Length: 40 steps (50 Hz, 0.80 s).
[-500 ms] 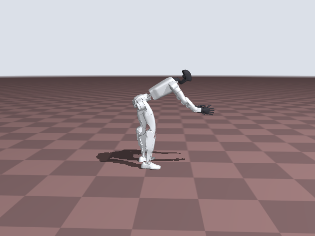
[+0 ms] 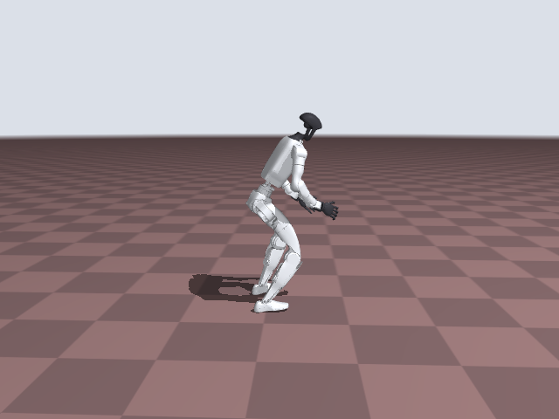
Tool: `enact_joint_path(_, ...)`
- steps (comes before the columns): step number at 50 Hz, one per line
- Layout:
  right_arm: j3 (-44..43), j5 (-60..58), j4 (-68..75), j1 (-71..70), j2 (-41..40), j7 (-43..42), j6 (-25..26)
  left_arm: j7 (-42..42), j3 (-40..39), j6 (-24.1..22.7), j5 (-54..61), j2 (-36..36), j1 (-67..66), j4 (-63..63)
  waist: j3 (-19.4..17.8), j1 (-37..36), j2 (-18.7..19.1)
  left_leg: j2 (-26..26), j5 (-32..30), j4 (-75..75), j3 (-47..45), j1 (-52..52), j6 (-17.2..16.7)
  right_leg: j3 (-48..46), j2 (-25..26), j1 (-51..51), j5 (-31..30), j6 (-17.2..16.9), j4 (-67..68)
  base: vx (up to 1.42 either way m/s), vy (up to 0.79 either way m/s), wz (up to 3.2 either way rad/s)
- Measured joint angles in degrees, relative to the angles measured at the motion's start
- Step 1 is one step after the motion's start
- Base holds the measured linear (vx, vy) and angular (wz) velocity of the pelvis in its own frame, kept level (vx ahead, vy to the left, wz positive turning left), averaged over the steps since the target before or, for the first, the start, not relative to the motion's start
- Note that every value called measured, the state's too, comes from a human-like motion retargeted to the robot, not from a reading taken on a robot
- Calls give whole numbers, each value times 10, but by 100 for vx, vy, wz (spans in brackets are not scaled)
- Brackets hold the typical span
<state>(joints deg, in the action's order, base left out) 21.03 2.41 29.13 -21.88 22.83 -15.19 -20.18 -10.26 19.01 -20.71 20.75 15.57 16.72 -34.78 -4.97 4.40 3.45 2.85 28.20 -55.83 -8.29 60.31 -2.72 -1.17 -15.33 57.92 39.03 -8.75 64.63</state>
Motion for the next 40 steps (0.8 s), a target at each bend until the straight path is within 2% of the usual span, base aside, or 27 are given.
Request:
enact_joint_path(5, 5, 41, -25, 20, 1, 18, -4, 8, 5, -1, 6, 0, 1, 16, 32, -3, 4, 30, 16, -36, 3, -19, -2, -14, 23, -39, 0, 13, -7, -12, -21, 12)
enact_joint_path(12, 22, 137, -29, -2, -13, 39, -18, 22, 52, 5, 7, -7, 69, -23, 60, -17, 22, 86, 44, -68, 3, -72, -9, -38, 81, -107, -18, 24, -64, -8, -15, -25)
enact_joint_path(20, 65, 225, 8, -69, -39, 71, -25, 45, 106, 12, 17, -15, 169, -125, 76, -19, 32, 122, 71, -55, -15, -130, -14, -44, 133, -154, -50, 17, -146, -3, -4, -40)
enact_joint_path(22, 79, 229, 14, -74, -43, 74, -25, 48, 120, 17, 12, -18, 175, -143, 75, -13, 32, 128, 76, -71, -17, -127, -12, -43, 136, -140, -53, 13, -120, -6, 5, -27)
enact_joint_path(28, 116, 228, 57, -133, -50, 87, -14, 67, 161, 32, -9, -23, 238, -235, 77, 13, 17, 118, 97, -27, -52, -137, 5, -32, 130, -117, -67, -3, -127, -3, 11, -9)
enact_joint_path(30, 125, 216, 79, -168, -50, 91, -7, 75, 174, 38, -29, -25, 277, -277, 81, 24, 6, 96, 99, 21, -70, -145, 13, -26, 119, -108, -69, -10, -147, -1, 14, 11)
enact_joint_path(33, 143, 195, 93, -178, -43, 97, 1, 81, 197, 47, -60, -28, 284, -306, 73, 36, -4, 100, 107, -4, -79, -126, 15, -20, 112, -76, -71, -16, -107, -7, 12, 3)
enact_joint_path(35, 147, 176, 115, -218, -41, 103, 8, 88, 207, 51, -91, -31, 322, -343, 76, 48, -17, 72, 92, 61, -95, -131, 21, -15, 98, -65, -81, -24, -137, 3, 14, 23)
enact_joint_path(38, 165, 151, 126, -232, -33, 111, 17, 94, 227, 58, -123, -34, 322, -364, 67, 58, -31, 74, 94, 33, -102, -107, 21, -8, 90, -33, -85, -28, -101, -7, 9, 10)
enact_joint_path(40, 168, 131, 143, -272, -31, 119, 26, 98, 234, 62, -153, -34, 349, -389, 69, 67, -43, 50, 76, 97, -112, -113, 26, -7, 80, -25, -95, -34, -134, 4, 10, 20)
